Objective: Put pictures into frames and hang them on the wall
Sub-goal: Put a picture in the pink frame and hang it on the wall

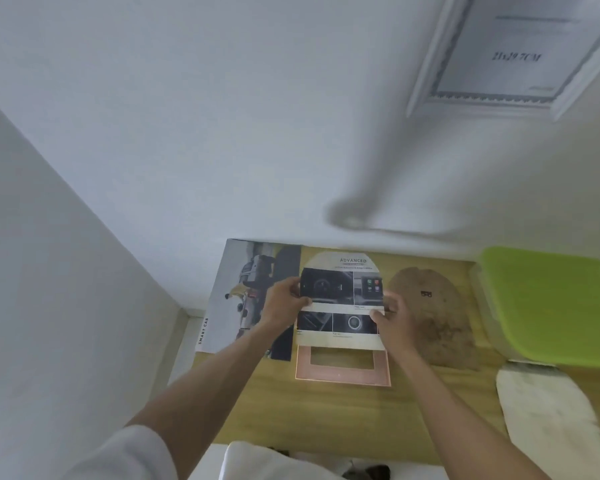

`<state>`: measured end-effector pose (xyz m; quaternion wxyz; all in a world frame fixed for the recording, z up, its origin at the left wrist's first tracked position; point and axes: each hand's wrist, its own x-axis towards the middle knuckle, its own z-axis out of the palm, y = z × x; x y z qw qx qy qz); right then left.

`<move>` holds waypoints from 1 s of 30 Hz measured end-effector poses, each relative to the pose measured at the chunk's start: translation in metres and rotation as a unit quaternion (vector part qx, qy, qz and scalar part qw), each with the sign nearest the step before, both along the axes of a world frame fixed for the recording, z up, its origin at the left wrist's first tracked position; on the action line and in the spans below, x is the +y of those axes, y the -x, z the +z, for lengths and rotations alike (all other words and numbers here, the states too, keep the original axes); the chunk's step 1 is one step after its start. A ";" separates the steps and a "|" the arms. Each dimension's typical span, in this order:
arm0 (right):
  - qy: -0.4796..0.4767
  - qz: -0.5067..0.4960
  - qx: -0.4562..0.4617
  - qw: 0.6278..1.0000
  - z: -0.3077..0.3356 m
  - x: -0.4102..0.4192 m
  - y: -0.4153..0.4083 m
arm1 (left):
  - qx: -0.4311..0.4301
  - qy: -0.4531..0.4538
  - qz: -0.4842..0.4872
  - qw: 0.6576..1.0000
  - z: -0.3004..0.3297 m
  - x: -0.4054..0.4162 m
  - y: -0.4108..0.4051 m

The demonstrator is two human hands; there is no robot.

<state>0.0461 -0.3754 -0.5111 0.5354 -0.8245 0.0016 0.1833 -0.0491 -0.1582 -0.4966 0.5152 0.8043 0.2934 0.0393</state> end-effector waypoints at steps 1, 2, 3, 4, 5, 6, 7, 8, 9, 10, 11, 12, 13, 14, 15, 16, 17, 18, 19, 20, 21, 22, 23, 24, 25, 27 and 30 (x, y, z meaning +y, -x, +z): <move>0.021 0.008 0.003 1.000 -0.005 -0.004 0.004 | 0.019 -0.020 -0.006 1.000 -0.006 -0.005 0.000; 0.045 0.021 0.002 0.999 -0.013 -0.008 0.008 | 0.036 -0.036 -0.012 0.999 -0.011 -0.009 0.001; 0.083 0.036 0.003 0.996 -0.019 -0.012 0.012 | 0.053 -0.047 -0.017 0.997 -0.015 -0.014 0.001; 0.123 0.046 0.000 0.991 -0.023 -0.015 0.017 | 0.067 -0.052 -0.024 0.996 -0.019 -0.018 0.002; 0.164 0.050 -0.006 0.985 -0.027 -0.018 0.020 | 0.080 -0.057 -0.032 0.995 -0.023 -0.023 0.003; 0.199 0.054 -0.012 0.978 -0.031 -0.021 0.023 | 0.093 -0.065 -0.041 0.993 -0.027 -0.027 0.004; 0.226 0.060 -0.017 0.972 -0.032 -0.022 0.025 | 0.106 -0.081 -0.050 0.990 -0.031 -0.030 0.005; 0.252 0.068 -0.024 0.965 -0.033 -0.022 0.027 | 0.119 -0.102 -0.060 0.986 -0.032 -0.033 0.007; 0.282 0.076 -0.033 0.956 -0.033 -0.022 0.028 | 0.131 -0.126 -0.069 0.981 -0.033 -0.035 0.007; 0.311 0.082 -0.040 0.946 -0.032 -0.020 0.028 | 0.140 -0.149 -0.077 0.976 -0.034 -0.036 0.008; 0.333 0.084 -0.045 0.938 -0.031 -0.019 0.028 | 0.147 -0.170 -0.084 0.971 -0.033 -0.036 0.008; 0.347 0.086 -0.050 0.933 -0.029 -0.017 0.028 | 0.150 -0.191 -0.092 0.966 -0.033 -0.036 0.009; 0.354 0.088 -0.051 0.930 -0.028 -0.016 0.029 | 0.153 -0.206 -0.099 0.961 -0.033 -0.036 0.009; 0.358 0.094 -0.051 0.928 -0.026 -0.015 0.030 | 0.153 -0.211 -0.106 0.960 -0.033 -0.036 0.010; 0.358 0.103 -0.050 0.927 -0.025 -0.014 0.031 | 0.156 -0.210 -0.114 0.958 -0.033 -0.035 0.010; 0.356 0.110 -0.048 0.927 -0.025 -0.014 0.031 | 0.158 -0.209 -0.123 0.957 -0.034 -0.034 0.010; 0.351 0.114 -0.044 0.928 -0.025 -0.014 0.031 | 0.162 -0.206 -0.130 0.956 -0.035 -0.033 0.010; 0.346 0.117 -0.044 0.930 -0.025 -0.013 0.030 | 0.165 -0.203 -0.134 0.956 -0.036 -0.032 0.011; 0.341 0.117 -0.042 0.932 -0.025 -0.013 0.030 | 0.168 -0.200 -0.136 0.956 -0.038 -0.031 0.011; 0.337 0.117 -0.039 0.933 -0.026 -0.013 0.029 | 0.167 -0.196 -0.137 0.956 -0.039 -0.030 0.010; 0.336 0.117 -0.037 0.934 -0.025 -0.012 0.029 | 0.166 -0.193 -0.138 0.957 -0.040 -0.030 0.010; 0.335 0.117 -0.035 0.934 -0.025 -0.012 0.028 | 0.164 -0.193 -0.140 0.957 -0.040 -0.030 0.010; 0.334 0.116 -0.033 0.935 -0.024 -0.011 0.028 | 0.163 -0.191 -0.141 0.958 -0.039 -0.030 0.010; 0.333 0.114 -0.032 0.936 -0.025 -0.011 0.028 | 0.163 -0.189 -0.141 0.958 -0.039 -0.030 0.009; 0.331 0.114 -0.031 0.936 -0.024 -0.011 0.029 | 0.163 -0.188 -0.142 0.958 -0.039 -0.030 0.009; 0.327 0.114 -0.031 0.938 -0.023 -0.011 0.029 | 0.162 -0.184 -0.143 0.959 -0.039 -0.029 0.009; 0.321 0.113 -0.030 0.940 -0.021 -0.013 0.029 | 0.154 -0.182 -0.142 0.961 -0.039 -0.029 0.010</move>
